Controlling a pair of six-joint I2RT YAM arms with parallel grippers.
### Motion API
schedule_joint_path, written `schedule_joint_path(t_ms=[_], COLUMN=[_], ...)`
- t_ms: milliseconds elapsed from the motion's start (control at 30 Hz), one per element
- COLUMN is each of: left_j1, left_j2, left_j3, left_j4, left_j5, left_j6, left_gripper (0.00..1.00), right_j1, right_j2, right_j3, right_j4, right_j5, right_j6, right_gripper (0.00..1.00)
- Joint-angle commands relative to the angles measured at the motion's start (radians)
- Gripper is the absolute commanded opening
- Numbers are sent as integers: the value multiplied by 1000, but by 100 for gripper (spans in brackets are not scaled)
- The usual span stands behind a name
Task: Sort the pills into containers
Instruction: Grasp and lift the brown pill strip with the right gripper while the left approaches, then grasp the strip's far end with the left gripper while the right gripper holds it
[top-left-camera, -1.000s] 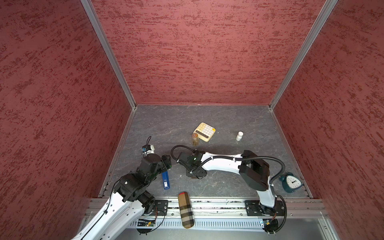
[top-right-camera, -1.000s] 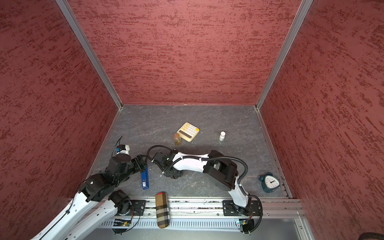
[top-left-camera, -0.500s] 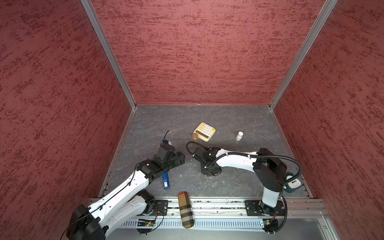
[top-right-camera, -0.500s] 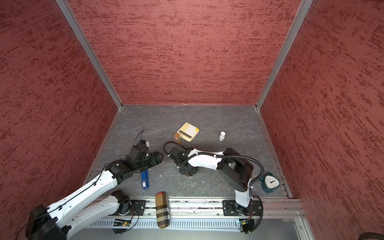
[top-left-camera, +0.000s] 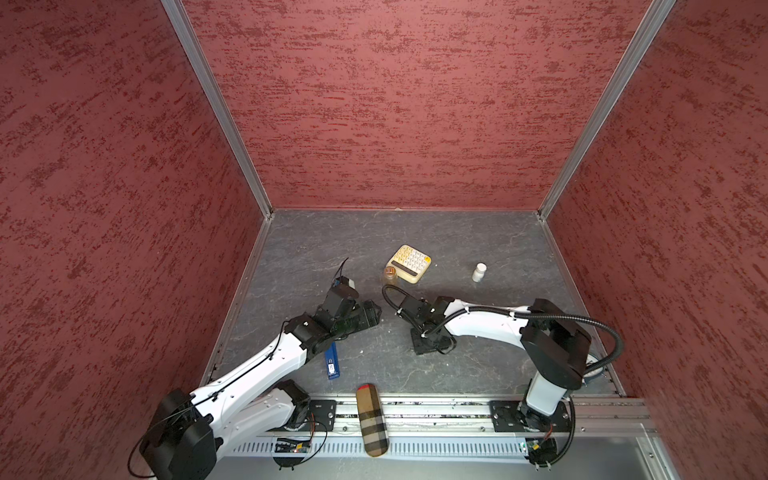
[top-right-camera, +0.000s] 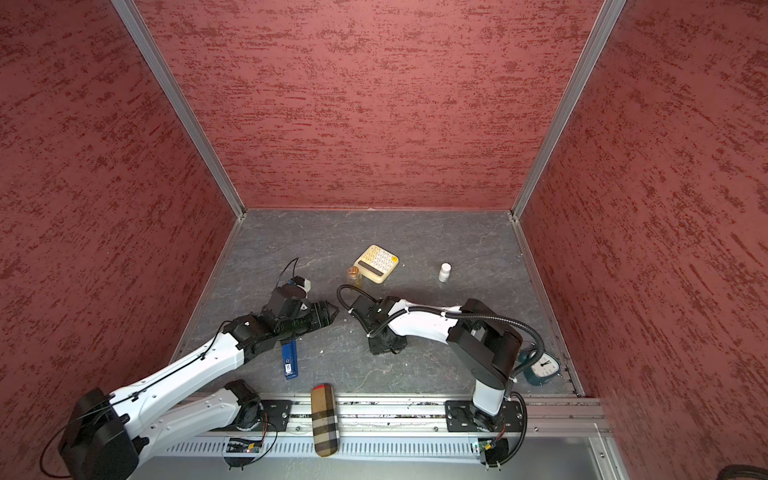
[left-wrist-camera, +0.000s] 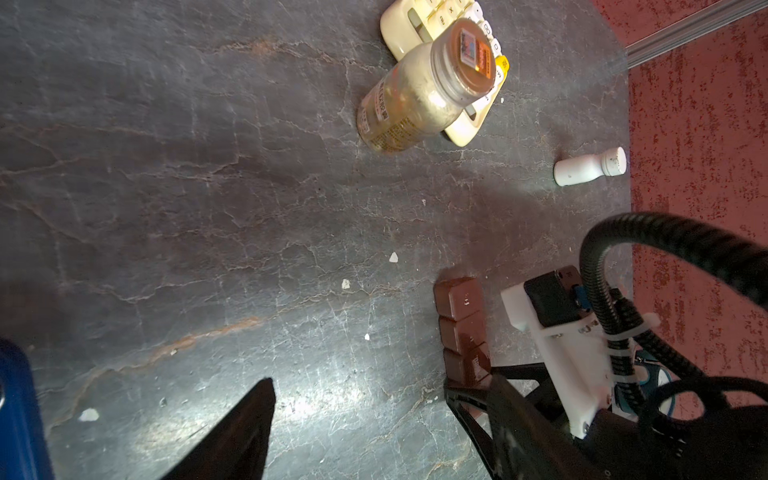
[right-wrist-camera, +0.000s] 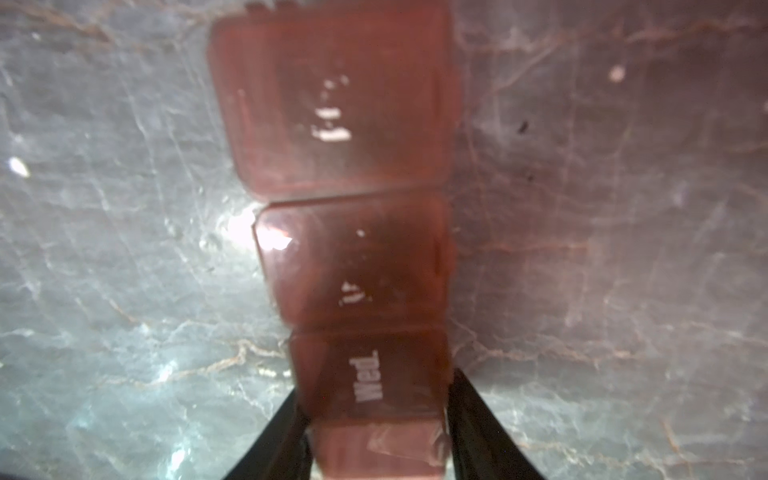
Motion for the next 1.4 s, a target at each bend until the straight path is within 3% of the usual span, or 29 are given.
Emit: schedule_joint_path(t_ms=[0,167,333,800,1033,1367], left_j1=[-6,-14,-28,-108,-115,-134], left_j2=[9,36,65,259,283,291], left_j3=[13,8,-12,-77,-70,-92], left_j4=[28,67,169,743,834,942], left_j5=[18,48,107,260,337,323], left_j6=[-6,-9,-14,-106,-70,-86], left_gripper=[81,81,82,78,75,72], right_j1=[4,5,5,1,-13,-41], right_j2=[-42,-76,-124,-408,-458,-459], right_j3=[-12,-35,-48,-52,-58,-67], right_j4=[12,37,46,120,128,149], right_j5=[-9,22,51,82,72,15], right_j6=[-18,-49,-84,-136,-141,-145], right_gripper=[45,36,33,33,34,34])
